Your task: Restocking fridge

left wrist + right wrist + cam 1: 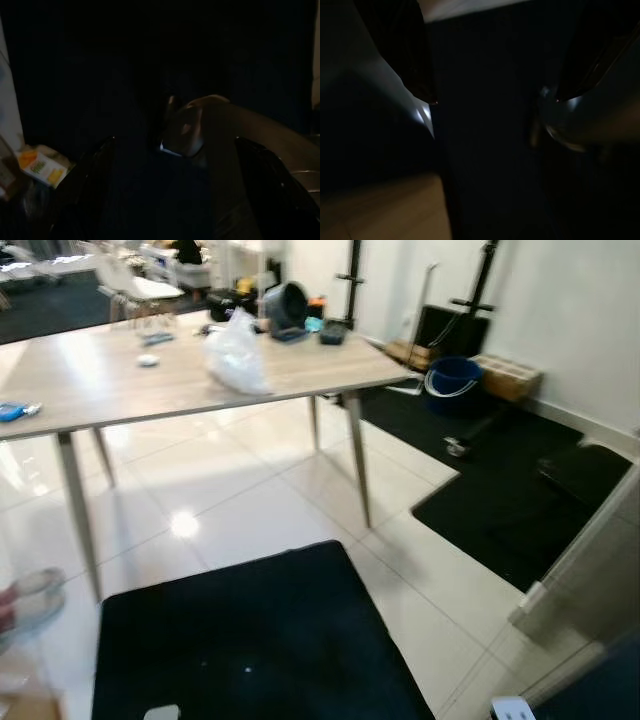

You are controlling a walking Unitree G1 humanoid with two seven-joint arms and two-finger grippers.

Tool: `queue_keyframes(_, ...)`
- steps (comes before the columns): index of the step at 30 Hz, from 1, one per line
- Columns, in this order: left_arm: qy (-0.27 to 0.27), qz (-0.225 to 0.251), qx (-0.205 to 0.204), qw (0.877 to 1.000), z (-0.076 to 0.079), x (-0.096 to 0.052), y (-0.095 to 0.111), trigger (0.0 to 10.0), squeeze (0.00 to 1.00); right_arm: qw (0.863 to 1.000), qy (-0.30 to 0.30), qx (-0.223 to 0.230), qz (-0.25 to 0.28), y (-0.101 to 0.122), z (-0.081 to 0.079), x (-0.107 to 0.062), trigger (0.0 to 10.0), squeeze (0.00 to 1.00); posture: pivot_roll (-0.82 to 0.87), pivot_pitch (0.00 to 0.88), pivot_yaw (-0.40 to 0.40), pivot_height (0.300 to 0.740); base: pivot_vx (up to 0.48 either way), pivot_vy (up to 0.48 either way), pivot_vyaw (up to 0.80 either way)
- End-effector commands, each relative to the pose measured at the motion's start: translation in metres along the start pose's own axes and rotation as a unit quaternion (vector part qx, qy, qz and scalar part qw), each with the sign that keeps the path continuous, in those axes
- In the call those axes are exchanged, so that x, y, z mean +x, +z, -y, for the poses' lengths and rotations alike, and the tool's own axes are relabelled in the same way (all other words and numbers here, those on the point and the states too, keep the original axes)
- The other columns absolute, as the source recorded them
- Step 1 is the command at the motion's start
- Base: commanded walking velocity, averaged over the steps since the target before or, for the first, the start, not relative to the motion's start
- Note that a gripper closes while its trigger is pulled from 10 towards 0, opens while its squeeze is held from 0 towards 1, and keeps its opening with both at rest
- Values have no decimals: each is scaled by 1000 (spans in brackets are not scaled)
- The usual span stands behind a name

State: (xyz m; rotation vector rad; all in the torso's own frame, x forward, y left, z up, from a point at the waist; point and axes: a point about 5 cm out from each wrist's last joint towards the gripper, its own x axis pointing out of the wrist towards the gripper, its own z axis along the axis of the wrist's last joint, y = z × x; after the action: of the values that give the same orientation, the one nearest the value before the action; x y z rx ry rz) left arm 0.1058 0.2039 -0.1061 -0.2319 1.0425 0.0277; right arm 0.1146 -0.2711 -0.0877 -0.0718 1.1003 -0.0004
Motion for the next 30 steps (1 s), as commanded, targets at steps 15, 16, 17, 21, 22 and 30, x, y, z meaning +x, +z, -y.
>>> queue_keyframes(15,0,-4,3,1000,1,1,1,10000,0,1000,2,-15,-18,-10,1,-2,10000,0,12,0,-54,740,0,0,781)
queue_keyframes(16,1,-4,3,1000,1,1,1,10000,0,1000,3,-16,-19,-10,1,-2,10000,0,12,0,-55,740,0,0,781)
queue_keyframes(17,1,-4,2,1000,1,1,1,10000,0,1000,3,-16,-19,-10,0,-2,10000,0,12,0,-55,740,0,0,781)
queue_keyframes(21,2,-4,1,1000,1,1,1,10000,0,1000,4,-19,-21,-11,0,-2,10000,0,12,0,-55,740,0,0,781)
queue_keyframes(22,2,-4,1,1000,1,1,1,10000,0,1000,4,-19,-20,-11,0,-2,10000,0,12,0,-55,740,0,0,781)
queue_keyframes(30,1,-3,2,1000,1,1,1,10000,0,1000,-7,-23,-17,-10,1,-2,10000,0,10,0,-55,740,0,0,162)
